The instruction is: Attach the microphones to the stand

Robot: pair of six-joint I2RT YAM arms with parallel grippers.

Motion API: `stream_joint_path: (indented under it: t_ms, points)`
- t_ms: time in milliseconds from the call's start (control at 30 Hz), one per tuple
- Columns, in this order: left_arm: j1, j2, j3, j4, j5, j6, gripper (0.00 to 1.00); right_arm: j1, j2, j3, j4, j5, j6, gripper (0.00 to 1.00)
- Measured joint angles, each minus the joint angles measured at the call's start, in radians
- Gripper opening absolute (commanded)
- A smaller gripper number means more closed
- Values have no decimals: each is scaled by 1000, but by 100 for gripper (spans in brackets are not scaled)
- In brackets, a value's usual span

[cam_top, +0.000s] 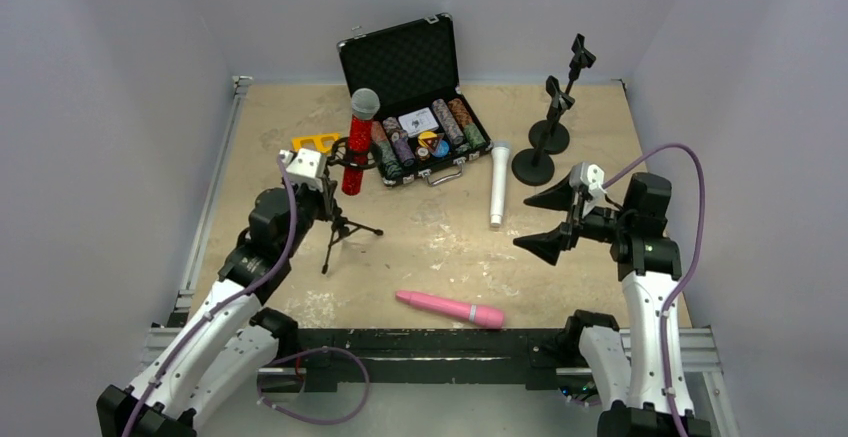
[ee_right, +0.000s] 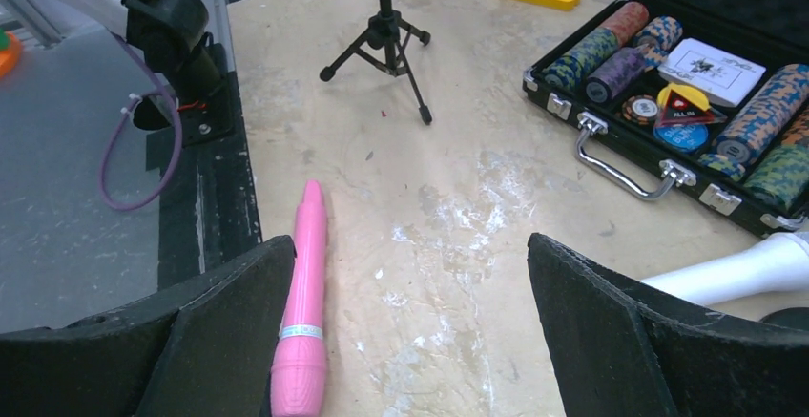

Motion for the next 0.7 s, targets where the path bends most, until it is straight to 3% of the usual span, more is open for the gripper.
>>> stream_joint_path:
  t_ms: [433, 700]
  points:
    - [338, 187, 106, 39, 121, -3, 0, -43, -27, -18, 8, -41, -23, 96]
    - [456, 292, 153, 94, 205, -3, 0, -43, -35, -18, 0, -41, -43, 95]
